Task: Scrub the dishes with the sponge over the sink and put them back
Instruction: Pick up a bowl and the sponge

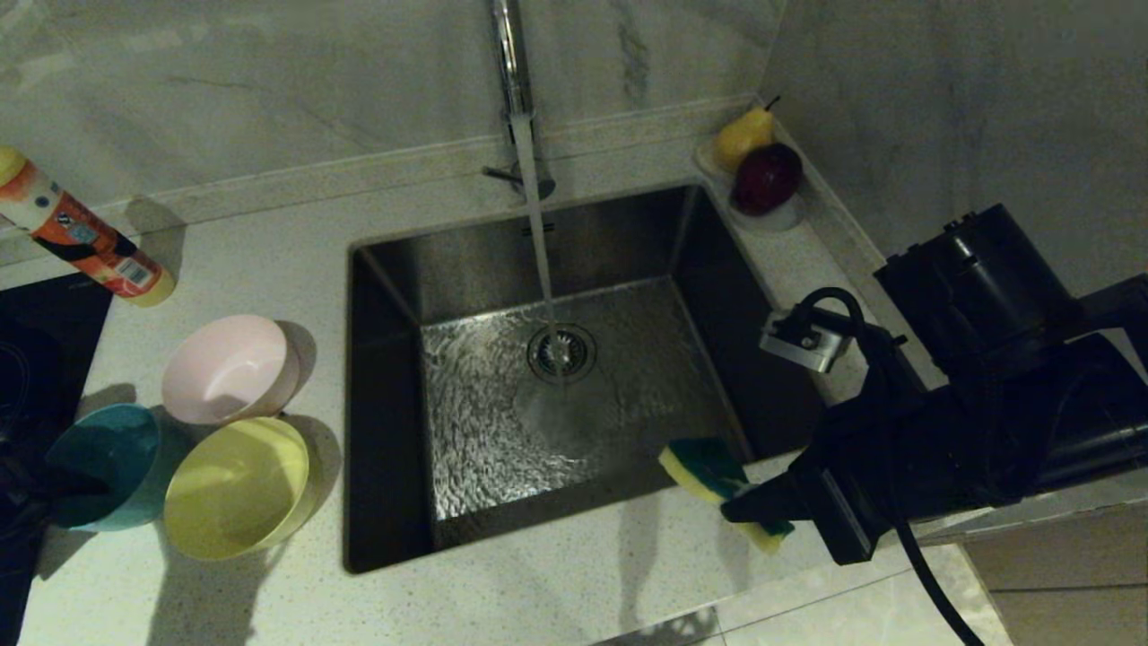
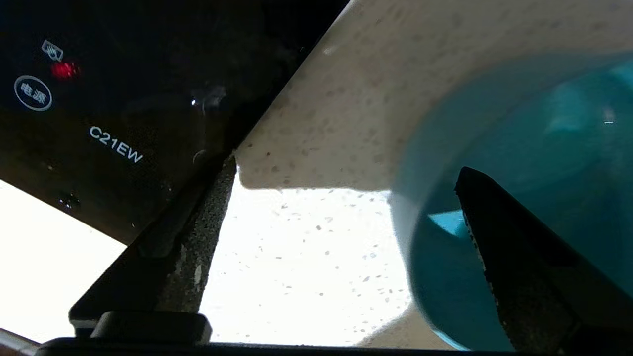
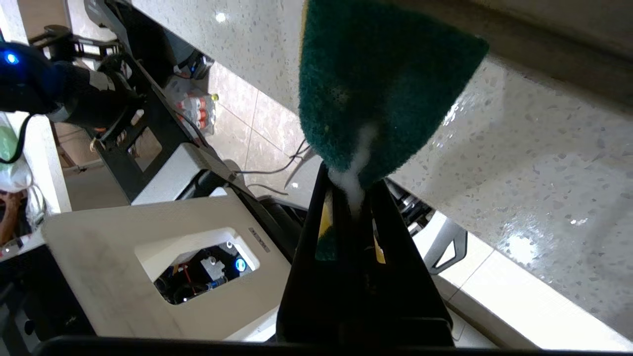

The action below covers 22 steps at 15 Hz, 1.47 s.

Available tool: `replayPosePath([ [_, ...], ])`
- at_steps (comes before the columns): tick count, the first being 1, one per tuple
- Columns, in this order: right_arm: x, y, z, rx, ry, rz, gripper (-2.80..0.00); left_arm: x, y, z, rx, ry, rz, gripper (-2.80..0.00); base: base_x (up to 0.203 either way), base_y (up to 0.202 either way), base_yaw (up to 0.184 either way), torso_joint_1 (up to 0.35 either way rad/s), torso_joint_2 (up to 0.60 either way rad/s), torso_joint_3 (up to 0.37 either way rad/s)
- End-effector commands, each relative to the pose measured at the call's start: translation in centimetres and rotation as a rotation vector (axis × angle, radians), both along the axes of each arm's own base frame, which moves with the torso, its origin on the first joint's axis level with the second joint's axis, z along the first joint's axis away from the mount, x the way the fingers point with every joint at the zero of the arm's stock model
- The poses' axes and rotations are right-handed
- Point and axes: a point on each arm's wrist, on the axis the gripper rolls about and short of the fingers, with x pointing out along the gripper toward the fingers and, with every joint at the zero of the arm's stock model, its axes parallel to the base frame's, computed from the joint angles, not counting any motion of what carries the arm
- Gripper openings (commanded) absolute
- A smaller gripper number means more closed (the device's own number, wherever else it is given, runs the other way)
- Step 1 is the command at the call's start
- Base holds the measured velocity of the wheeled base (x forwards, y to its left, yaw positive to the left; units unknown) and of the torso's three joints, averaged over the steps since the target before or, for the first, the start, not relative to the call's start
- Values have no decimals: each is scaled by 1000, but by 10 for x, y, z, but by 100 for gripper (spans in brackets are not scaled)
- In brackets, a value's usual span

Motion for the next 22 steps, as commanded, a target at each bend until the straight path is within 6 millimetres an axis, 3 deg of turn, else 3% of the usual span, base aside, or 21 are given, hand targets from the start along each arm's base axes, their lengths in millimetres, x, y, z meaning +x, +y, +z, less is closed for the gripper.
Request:
replayPosePath([
  [1,0,0,4,9,-8,-1,-280,1,1,-4,-12,11,2,0,0,0,0,0,0,0],
  [6,1,0,4,10,-5,-1,-280,2,2,-8,0,3,3,0,0,0,0,0,0,0],
  [7,1,0,4,11,-7,-1,-280,2,2,-8,0,5,4,-280,0,0,0,0,0,0],
  [19,2,2,-3,-6,18,2,-280,9,13,-6,84,-22,57,-280,0,0,0,0,0,0],
  [22,4,3,-3,-5,16,1,-280,4,20,9,119,-68,95,-280,0,0,0,0,0,0],
])
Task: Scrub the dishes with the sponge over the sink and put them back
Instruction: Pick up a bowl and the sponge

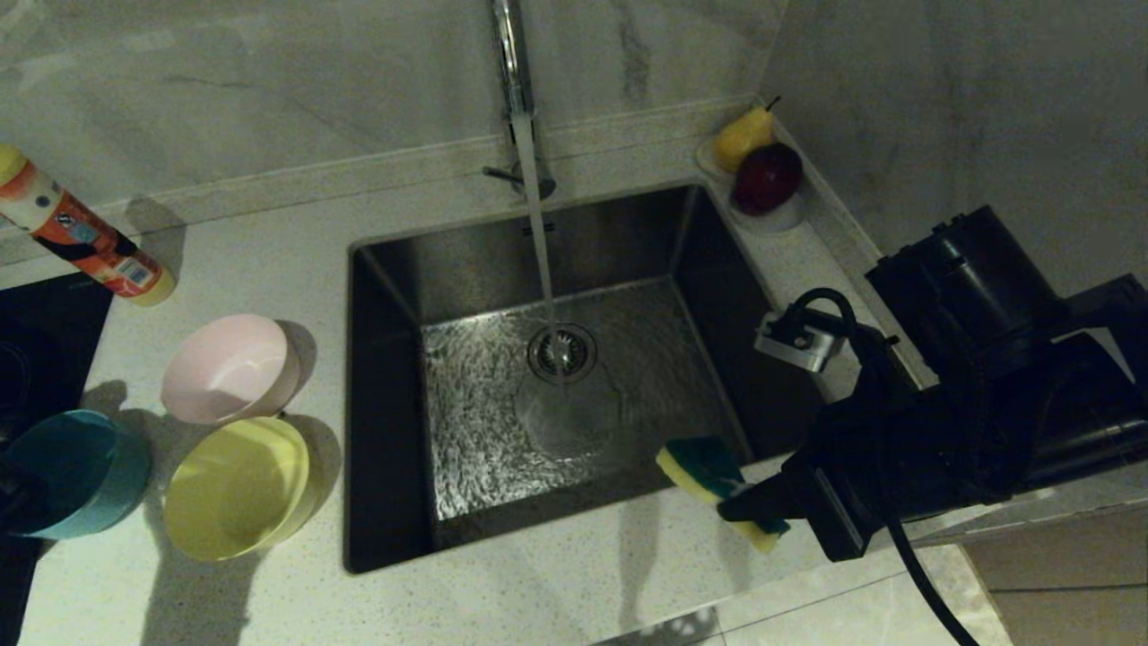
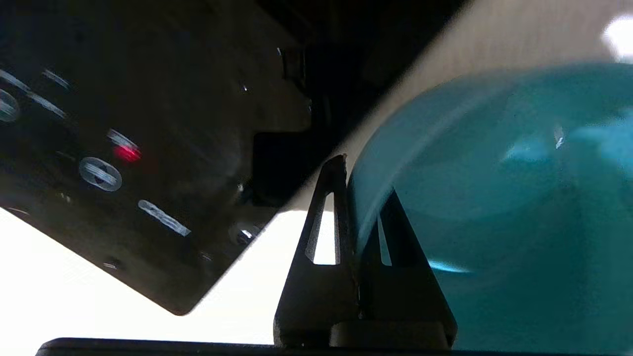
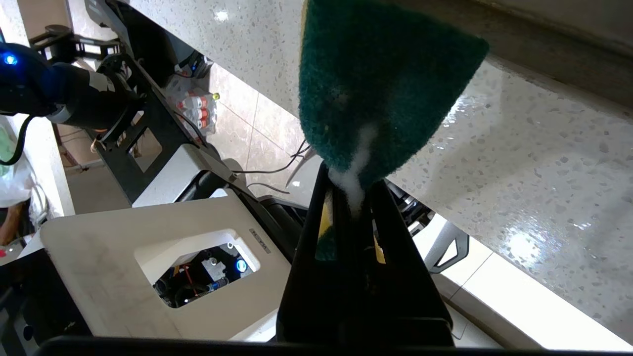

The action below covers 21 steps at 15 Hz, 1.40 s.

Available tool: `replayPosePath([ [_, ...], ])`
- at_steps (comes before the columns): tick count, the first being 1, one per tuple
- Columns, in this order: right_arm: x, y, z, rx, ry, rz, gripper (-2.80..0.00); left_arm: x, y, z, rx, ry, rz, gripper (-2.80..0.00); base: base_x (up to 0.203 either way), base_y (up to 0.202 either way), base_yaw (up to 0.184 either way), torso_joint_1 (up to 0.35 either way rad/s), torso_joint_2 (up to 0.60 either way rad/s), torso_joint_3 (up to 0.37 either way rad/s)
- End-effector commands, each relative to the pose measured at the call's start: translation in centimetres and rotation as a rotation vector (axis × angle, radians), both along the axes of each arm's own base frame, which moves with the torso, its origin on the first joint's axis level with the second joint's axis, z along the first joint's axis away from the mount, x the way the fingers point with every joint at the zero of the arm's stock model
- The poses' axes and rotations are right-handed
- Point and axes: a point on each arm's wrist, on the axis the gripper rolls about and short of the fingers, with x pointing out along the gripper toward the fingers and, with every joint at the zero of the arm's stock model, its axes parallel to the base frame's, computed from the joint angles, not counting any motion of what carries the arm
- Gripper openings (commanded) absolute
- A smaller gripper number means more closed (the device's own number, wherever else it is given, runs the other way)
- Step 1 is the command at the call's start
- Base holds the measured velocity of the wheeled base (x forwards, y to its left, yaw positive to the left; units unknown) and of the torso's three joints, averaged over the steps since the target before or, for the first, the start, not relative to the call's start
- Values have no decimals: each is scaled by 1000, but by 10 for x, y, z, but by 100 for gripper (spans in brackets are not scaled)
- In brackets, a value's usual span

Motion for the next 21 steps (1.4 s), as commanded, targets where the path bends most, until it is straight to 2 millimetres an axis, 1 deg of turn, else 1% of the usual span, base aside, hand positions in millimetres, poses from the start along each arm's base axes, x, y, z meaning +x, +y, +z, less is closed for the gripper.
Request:
replayPosePath([
  [1,1,2,0,0,2,5,-280,-5,2,15,31,-45,18,-280,0,0,0,0,0,0],
  [3,0,2,-1,-2,5,8,-280,-13,-5,36,73,-116,21,-280,0,0,0,0,0,0],
  [9,-7,-2,7,14,-15,11,-280,-35,-26,102,231,-299,34,-280,0,0,0,0,0,0],
  [12,-13,-6,11,42,-4,-6,-280,-47,-39,131,283,-359,23,-280,0,0,0,0,0,0],
  [13,-15,-5,13,57,8,-15,-280,-47,-45,136,284,-373,-3,-280,0,0,0,0,0,0],
  [14,-16,-6,13,60,10,-19,-280,-43,-53,142,284,-392,-46,-280,0,0,0,0,0,0],
  [17,-20,-9,13,61,14,-20,-280,-30,-75,167,249,-453,-146,-280,0,0,0,0,0,0],
  [18,-20,-9,12,58,17,-18,-280,-21,-82,173,222,-458,-174,-280,0,0,0,0,0,0],
  [20,-21,-9,11,56,21,-16,-280,0,-96,174,187,-443,-211,-280,0,0,0,0,0,0],
  [21,-21,-9,11,57,20,-16,-280,11,-108,172,185,-432,-233,-280,0,0,0,0,0,0],
])
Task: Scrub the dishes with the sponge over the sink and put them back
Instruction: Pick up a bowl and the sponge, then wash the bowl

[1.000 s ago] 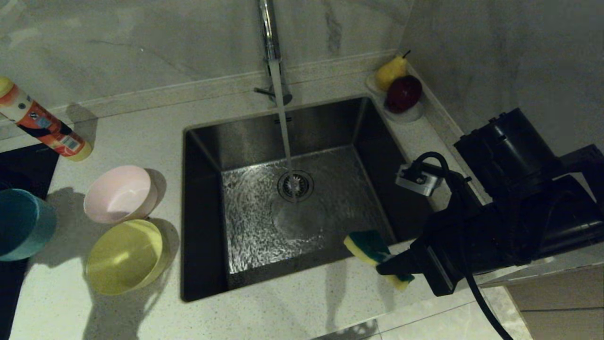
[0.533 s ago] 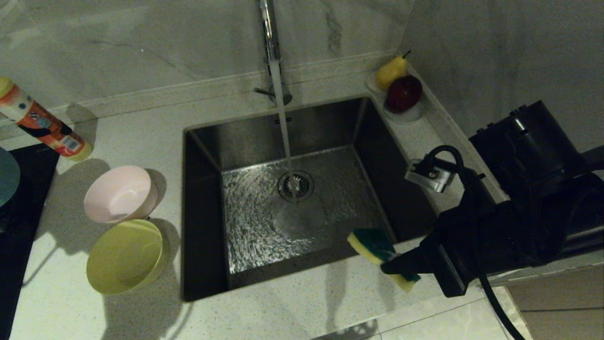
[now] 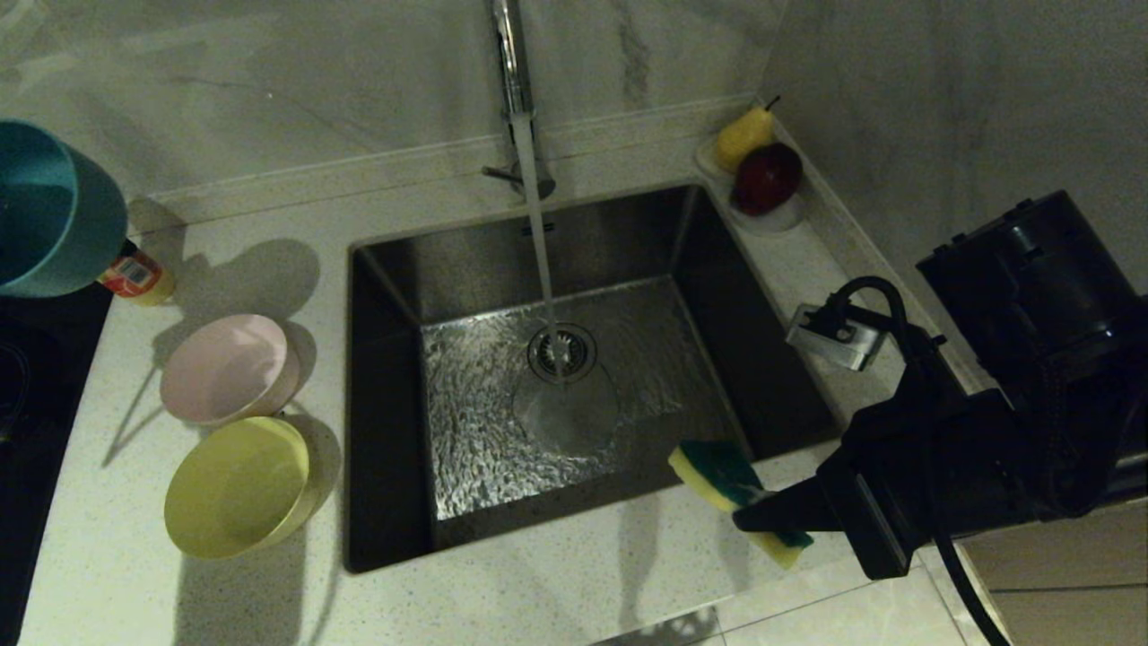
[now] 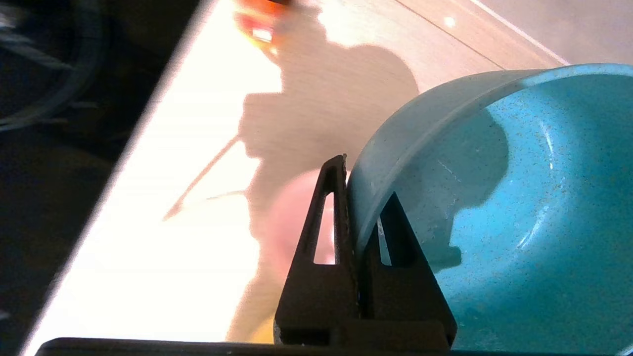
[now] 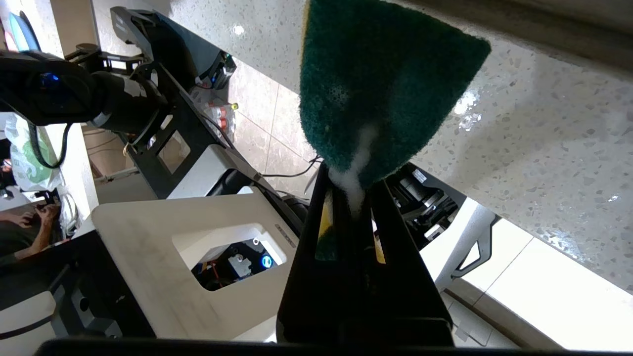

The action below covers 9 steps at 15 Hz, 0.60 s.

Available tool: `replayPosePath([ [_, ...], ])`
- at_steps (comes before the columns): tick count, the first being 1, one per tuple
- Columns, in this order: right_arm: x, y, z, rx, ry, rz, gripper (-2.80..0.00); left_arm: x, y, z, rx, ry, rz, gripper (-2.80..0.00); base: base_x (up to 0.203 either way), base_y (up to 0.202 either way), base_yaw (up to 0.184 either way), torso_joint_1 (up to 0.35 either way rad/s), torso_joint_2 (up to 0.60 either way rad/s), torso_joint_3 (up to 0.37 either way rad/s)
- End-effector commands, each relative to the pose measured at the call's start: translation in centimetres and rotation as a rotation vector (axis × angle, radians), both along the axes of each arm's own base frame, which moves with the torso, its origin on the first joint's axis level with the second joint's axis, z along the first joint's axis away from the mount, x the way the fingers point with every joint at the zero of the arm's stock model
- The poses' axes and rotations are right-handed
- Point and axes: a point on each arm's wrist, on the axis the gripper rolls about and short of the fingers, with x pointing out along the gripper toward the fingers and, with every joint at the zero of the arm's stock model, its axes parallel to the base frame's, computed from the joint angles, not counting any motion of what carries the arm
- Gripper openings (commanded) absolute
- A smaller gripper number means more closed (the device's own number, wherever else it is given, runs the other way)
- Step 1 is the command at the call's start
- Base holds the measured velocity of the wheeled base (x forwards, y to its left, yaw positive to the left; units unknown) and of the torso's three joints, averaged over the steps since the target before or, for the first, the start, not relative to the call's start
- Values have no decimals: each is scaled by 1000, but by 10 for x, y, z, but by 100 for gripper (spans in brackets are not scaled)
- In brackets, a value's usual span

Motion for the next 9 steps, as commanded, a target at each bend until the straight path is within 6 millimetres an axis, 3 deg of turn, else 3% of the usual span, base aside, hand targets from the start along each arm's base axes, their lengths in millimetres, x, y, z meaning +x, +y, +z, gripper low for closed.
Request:
replayPosePath([
  [1,-3,-2,2,7,-3,3,-280,30,-27,-3,8,34,-68,-280,0,0,0,0,0,0],
  [9,-11,-8,16,47,-47,22,-280,95,-137,-27,62,141,-259,-280,0,0,0,0,0,0],
])
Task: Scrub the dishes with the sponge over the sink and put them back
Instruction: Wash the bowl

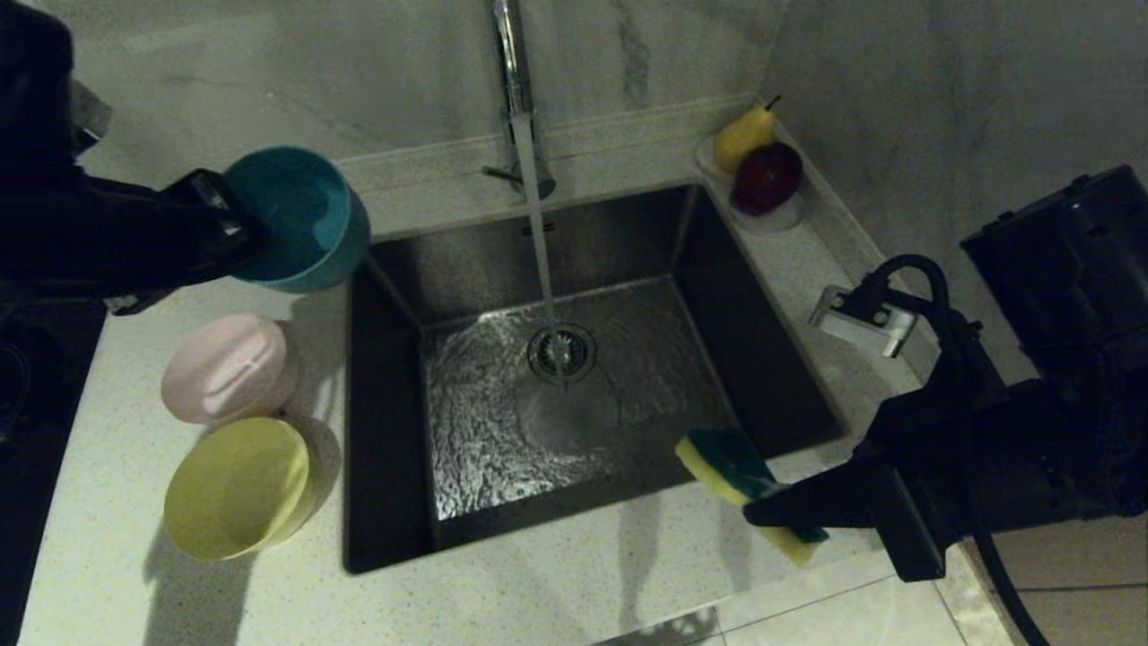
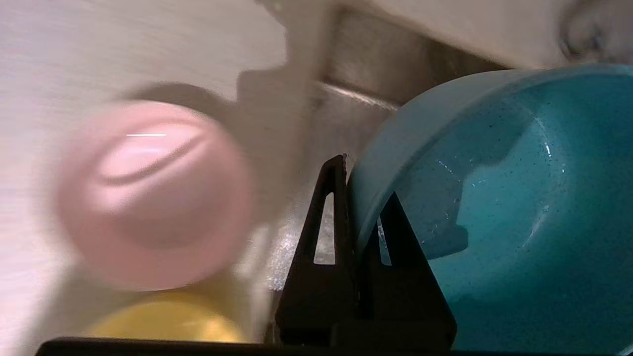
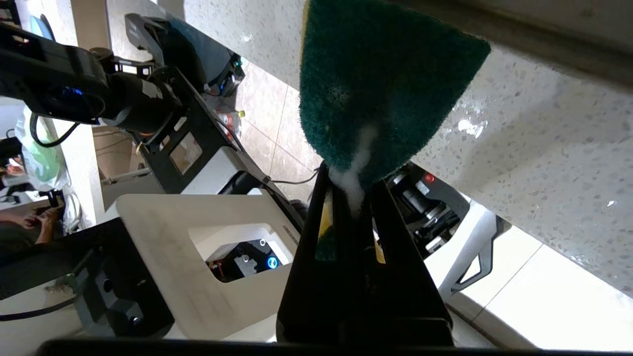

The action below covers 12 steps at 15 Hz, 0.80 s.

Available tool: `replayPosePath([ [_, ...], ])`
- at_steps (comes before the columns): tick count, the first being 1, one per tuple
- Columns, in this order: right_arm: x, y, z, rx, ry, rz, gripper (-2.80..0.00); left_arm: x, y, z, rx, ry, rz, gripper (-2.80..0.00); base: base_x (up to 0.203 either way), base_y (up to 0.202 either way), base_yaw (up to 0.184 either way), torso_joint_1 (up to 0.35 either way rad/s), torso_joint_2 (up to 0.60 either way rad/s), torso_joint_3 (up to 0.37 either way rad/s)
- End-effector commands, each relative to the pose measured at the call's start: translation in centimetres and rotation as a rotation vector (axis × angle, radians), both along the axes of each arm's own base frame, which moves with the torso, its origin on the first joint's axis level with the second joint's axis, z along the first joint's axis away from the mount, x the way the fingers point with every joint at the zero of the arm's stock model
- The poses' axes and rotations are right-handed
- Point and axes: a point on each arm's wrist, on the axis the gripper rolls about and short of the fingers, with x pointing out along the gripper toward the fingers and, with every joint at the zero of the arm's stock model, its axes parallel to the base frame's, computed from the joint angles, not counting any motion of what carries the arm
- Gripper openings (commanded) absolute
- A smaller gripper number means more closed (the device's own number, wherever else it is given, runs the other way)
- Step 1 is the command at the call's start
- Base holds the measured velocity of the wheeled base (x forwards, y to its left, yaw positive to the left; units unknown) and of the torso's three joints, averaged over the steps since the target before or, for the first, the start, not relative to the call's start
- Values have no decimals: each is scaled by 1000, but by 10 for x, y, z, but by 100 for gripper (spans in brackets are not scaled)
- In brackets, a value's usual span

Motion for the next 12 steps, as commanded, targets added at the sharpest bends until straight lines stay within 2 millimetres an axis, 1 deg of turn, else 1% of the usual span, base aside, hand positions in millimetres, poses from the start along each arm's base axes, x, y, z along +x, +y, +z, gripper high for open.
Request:
replayPosePath([
  [1,-4,-3,7,17,-19,-1,-280,27,-37,-14,3,51,-75,-280,0,0,0,0,0,0],
  [6,-12,-10,12,34,-37,1,-280,46,-96,-43,31,107,-152,-280,0,0,0,0,0,0],
  [9,-18,-14,19,45,-80,15,-280,52,-118,-49,38,102,-187,-280,0,0,0,0,0,0],
  [12,-21,-17,21,52,-89,20,-280,68,-131,-59,47,116,-191,-280,0,0,0,0,0,0],
])
